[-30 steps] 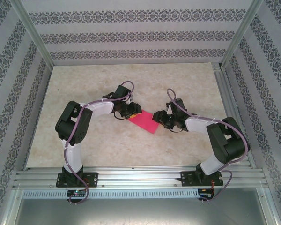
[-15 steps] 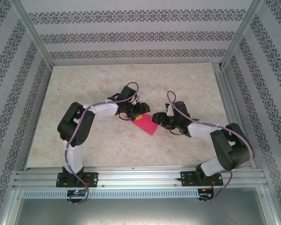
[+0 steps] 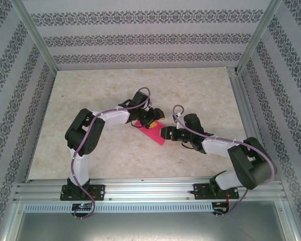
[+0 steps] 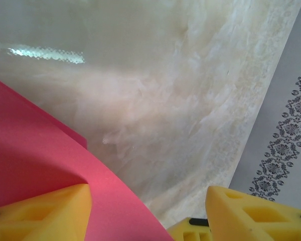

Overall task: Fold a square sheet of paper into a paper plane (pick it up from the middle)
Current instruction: Third fold the triangle at the center of the table.

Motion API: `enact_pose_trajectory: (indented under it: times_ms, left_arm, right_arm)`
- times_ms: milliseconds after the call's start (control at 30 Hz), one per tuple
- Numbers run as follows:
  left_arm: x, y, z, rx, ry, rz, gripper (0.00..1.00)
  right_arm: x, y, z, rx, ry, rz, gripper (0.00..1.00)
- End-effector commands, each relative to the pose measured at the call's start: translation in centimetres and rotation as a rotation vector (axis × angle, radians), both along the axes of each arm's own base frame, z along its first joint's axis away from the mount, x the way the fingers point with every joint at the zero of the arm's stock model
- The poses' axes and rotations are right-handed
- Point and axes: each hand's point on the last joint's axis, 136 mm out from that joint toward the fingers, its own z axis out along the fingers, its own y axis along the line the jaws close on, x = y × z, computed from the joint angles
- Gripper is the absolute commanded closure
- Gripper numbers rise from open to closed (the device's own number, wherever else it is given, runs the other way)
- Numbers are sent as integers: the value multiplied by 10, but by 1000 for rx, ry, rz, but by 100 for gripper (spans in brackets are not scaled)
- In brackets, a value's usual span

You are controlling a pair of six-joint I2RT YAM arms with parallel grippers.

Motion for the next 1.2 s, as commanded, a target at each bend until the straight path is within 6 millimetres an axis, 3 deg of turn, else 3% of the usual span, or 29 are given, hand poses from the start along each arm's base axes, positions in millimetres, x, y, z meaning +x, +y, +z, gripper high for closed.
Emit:
enact_pose_trajectory:
  times_ms: [0,133,400,667,1033,1167]
  left_arm:
    - [-5,-16,5,-24,3,-20,37]
    - [-10,-26,4,-29,8,-45,36]
    - [-15,-22,-1,-13,20,-45,39]
    - [-24,-18,-3,-7,30,-58,51]
    - [-31,-8,-5,30,9,-87,80]
    - [-30,-2,-5,54,-3,-89,83]
  right_arm:
    - [-1,3,10,-9,-115,45,48]
    - [-4,5,10,-16,-138,75,49]
    - [-7,10,14,6,-177,108,50]
    - [-11,17,10,50,-157,141,48]
    - [-6,18,10,126,-91,112,45]
    - [-5,13,8,122,-75,88,44]
